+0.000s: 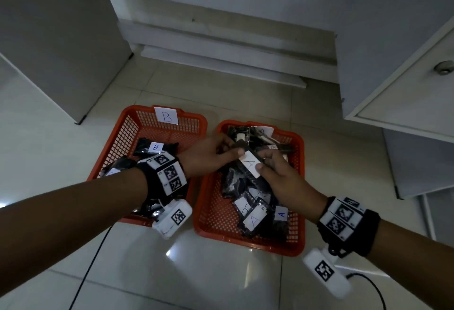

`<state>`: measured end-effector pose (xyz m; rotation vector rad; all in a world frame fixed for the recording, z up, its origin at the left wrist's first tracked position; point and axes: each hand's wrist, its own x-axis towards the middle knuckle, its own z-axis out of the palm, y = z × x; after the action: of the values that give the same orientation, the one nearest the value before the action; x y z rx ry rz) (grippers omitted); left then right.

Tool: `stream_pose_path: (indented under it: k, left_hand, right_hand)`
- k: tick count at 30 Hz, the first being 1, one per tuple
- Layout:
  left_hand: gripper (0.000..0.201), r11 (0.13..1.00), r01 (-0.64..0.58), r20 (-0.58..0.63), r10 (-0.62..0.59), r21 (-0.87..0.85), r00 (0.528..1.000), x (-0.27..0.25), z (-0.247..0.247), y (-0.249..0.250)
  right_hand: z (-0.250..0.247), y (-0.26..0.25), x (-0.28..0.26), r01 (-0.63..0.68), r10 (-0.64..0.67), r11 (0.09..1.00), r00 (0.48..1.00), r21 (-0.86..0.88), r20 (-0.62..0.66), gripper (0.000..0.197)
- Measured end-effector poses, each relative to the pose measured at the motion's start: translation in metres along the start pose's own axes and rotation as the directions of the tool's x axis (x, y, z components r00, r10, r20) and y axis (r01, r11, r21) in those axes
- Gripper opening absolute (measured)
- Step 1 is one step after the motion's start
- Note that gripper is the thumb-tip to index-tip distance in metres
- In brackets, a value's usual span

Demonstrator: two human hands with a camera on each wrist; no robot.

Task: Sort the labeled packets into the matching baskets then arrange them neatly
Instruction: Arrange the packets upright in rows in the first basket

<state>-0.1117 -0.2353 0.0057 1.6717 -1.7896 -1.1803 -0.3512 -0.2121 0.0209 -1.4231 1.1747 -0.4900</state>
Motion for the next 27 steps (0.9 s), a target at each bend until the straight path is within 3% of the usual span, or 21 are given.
stream_pose_path:
  k: [4, 6, 8, 11, 14, 16, 19, 23, 25, 27]
  left_hand:
    - [0.022, 0.935, 0.102, 0.009, -0.106, -0.341, 0.994, -0.012, -0.007, -0.002]
    - [0.020, 0.949, 0.068, -0.028, -0.081, -0.309, 0.996, -0.013, -0.017, -0.005]
    - [0.018, 0.987, -0.007, -0.110, -0.011, -0.160, 0.994, -0.012, -0.027, -0.012]
    - [0.018, 0.996, -0.079, -0.198, 0.069, -0.046, 0.978, -0.013, -0.040, -0.017]
    - [0.018, 0.997, -0.067, -0.174, 0.061, -0.031, 0.983, -0.011, -0.042, -0.025]
    - [0.018, 0.998, -0.027, -0.136, 0.018, -0.063, 0.991, -0.011, -0.039, -0.030]
    - [0.021, 0.997, 0.005, -0.125, -0.015, -0.078, 0.992, -0.013, -0.031, -0.031]
    - [0.014, 0.988, 0.020, -0.109, -0.037, -0.150, 0.993, -0.012, -0.025, -0.032]
    - [0.013, 0.988, 0.030, -0.116, -0.048, -0.153, 0.992, -0.012, -0.025, -0.035]
    - [0.013, 0.989, 0.033, -0.129, -0.052, -0.146, 0.990, -0.012, -0.026, -0.037]
  right_hand:
    - [0.005, 0.000, 0.006, 0.006, -0.008, 1.000, 0.996, 0.029, 0.088, 0.016]
    - [0.005, -0.002, 0.008, 0.010, 0.001, 0.995, 0.994, -0.097, 0.108, 0.017]
    - [0.002, 0.003, 0.015, 0.071, -0.041, 0.943, 0.994, -0.327, 0.099, 0.019]
    - [0.000, 0.019, 0.031, 0.249, -0.165, 0.672, 0.968, -0.697, 0.187, 0.029]
    - [0.011, 0.032, 0.048, 0.388, -0.200, 0.400, 0.921, -0.830, 0.335, 0.056]
    - [0.022, 0.037, 0.058, 0.391, -0.172, 0.277, 0.919, -0.877, 0.355, 0.078]
    - [0.038, 0.039, 0.069, 0.308, -0.115, 0.228, 0.951, -0.924, 0.288, 0.105]
    - [0.049, 0.038, 0.078, 0.258, -0.139, 0.116, 0.960, -0.959, 0.241, 0.099]
    - [0.048, 0.037, 0.081, 0.259, -0.129, 0.149, 0.962, -0.954, 0.241, 0.092]
    - [0.044, 0.034, 0.084, 0.259, -0.120, 0.300, 0.965, -0.918, 0.233, 0.072]
